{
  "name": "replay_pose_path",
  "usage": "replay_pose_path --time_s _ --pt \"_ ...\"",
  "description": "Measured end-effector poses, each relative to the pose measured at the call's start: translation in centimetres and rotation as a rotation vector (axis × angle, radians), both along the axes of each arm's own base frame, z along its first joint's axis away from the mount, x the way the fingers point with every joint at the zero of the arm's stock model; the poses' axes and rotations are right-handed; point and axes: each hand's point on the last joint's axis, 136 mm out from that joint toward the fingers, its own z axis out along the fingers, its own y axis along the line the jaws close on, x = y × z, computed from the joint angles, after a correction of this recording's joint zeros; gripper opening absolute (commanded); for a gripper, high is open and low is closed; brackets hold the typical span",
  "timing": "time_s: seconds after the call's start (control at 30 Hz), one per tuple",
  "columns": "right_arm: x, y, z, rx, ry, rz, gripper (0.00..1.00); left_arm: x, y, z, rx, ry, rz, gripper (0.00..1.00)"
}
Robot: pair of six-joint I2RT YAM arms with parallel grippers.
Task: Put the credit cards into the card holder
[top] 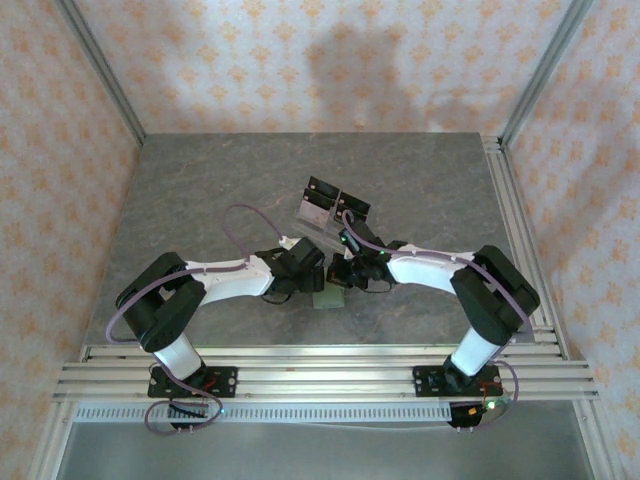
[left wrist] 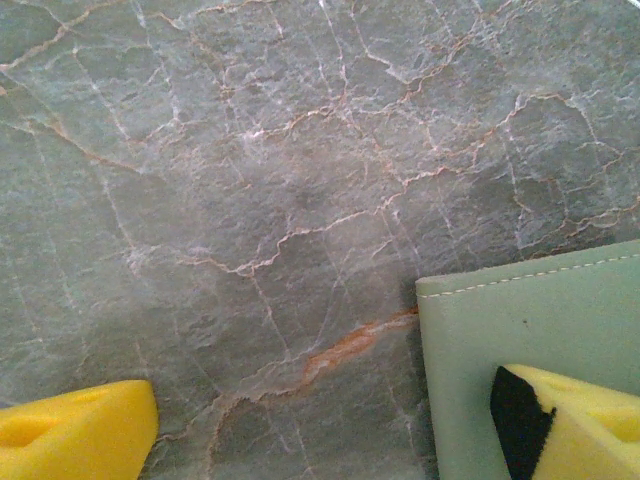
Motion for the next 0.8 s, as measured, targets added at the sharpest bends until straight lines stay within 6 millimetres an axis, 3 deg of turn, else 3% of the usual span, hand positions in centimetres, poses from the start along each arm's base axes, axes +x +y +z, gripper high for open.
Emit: replay_pose_path --time_s 0.8 --pt "0.16 0.21 -0.95 0.024 -0.031 0.001 0.0 0.01 -0.06 0.0 0.007 -0.003 -0.002 0.89"
